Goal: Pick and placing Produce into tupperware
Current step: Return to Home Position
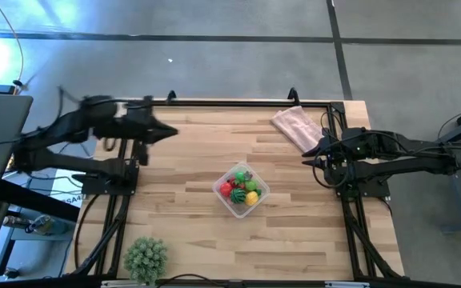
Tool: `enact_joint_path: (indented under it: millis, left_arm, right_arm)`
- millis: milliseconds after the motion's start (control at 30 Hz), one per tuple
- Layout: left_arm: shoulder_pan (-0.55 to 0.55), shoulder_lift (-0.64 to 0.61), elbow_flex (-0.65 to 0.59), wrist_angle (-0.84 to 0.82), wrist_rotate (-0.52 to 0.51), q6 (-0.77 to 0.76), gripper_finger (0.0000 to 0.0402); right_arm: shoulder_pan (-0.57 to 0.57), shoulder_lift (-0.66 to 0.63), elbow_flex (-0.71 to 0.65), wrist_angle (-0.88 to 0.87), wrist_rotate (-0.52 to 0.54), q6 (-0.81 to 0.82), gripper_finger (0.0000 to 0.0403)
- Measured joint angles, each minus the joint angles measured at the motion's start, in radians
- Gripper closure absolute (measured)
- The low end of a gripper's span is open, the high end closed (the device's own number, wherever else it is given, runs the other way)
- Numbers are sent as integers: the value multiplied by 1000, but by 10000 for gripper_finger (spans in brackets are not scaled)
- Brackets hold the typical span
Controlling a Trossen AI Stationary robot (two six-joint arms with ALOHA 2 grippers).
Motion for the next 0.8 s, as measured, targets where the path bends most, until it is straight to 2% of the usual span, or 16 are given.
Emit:
enact_joint_path:
  millis: [133, 367, 800]
  left_arm:
    - [0, -191, -128, 27, -22, -55, 400]
    - [0, -454, -254, 23, -23, -131, 399]
    - [0, -781, -419, 17, -22, -211, 400]
  right_arm:
    - [0, 0, 0, 0, 0, 0, 297]
    - [0, 0, 0, 0, 0, 0, 297]
    - [0, 0, 0, 0, 0, 0, 297]
